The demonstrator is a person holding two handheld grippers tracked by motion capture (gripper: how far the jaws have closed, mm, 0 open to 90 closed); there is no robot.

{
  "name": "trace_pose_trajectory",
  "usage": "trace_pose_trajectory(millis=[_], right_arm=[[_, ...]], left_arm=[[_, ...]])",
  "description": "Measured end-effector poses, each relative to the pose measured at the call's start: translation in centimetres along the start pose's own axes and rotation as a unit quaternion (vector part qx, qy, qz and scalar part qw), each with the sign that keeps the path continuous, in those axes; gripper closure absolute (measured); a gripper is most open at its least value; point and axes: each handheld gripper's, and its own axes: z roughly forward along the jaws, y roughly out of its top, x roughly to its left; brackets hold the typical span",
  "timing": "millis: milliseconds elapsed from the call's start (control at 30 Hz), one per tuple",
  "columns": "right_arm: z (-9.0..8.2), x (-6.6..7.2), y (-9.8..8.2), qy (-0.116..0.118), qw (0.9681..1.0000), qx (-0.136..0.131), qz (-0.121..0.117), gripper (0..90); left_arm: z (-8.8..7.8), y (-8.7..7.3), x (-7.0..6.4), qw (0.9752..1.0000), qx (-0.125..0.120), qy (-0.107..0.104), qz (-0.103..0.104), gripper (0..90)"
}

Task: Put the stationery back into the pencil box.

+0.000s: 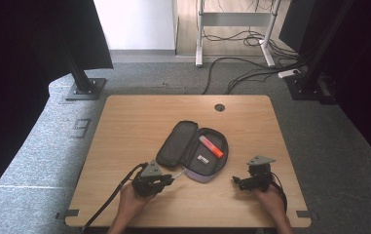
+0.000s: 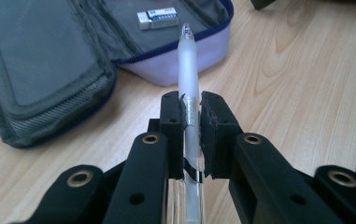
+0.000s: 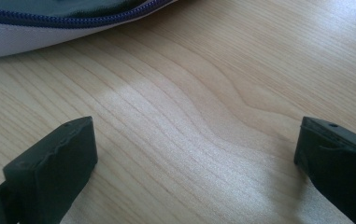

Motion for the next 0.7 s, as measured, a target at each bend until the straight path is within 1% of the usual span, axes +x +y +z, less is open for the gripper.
trace_pose_trajectory(millis=[133,233,300,400,433,467,533,600,667,700], right_arm=[[0.0,0.0,0.0,0.0,1.0,0.0,0.0,0.0],[0.0,0.0,0.0,0.0,1.0,0.0,0.0,0.0],[0.0,0.0,0.0,0.0,1.0,0.0,0.0,0.0],[0.0,0.0,0.0,0.0,1.0,0.0,0.0,0.0],[0.0,0.0,0.0,0.0,1.0,0.0,0.0,0.0],[0.0,0.0,0.0,0.0,1.0,0.0,0.0,0.0],[0.0,0.0,0.0,0.0,1.0,0.0,0.0,0.0],[0.0,0.0,0.0,0.0,1.0,0.0,0.0,0.0],[0.0,0.0,0.0,0.0,1.0,0.0,0.0,0.0],[0.0,0.0,0.0,0.0,1.0,0.0,0.0,0.0]], left_arm=[[-0.1,0.9,0.4,1.0,-0.005,-0.002,-0.001,79.7],[0.0,1.7,0.6,1.0,-0.003,0.001,0.003,79.7],[0.2,2.3,0.7,1.0,-0.007,-0.002,0.002,79.7],[0.3,2.9,0.9,1.0,-0.004,0.002,0.007,79.7],[0.4,3.1,1.0,1.0,-0.007,0.0,0.006,79.7],[0.5,3.3,1.1,1.0,-0.005,-0.003,0.005,79.7],[0.6,3.7,1.2,1.0,-0.003,0.002,0.008,79.7],[0.7,4.1,1.3,0.9999,-0.001,0.002,0.01,79.7],[0.8,4.3,1.5,1.0,-0.005,-0.004,0.006,79.7],[0.9,4.5,1.6,1.0,-0.001,0.001,0.009,79.7]])
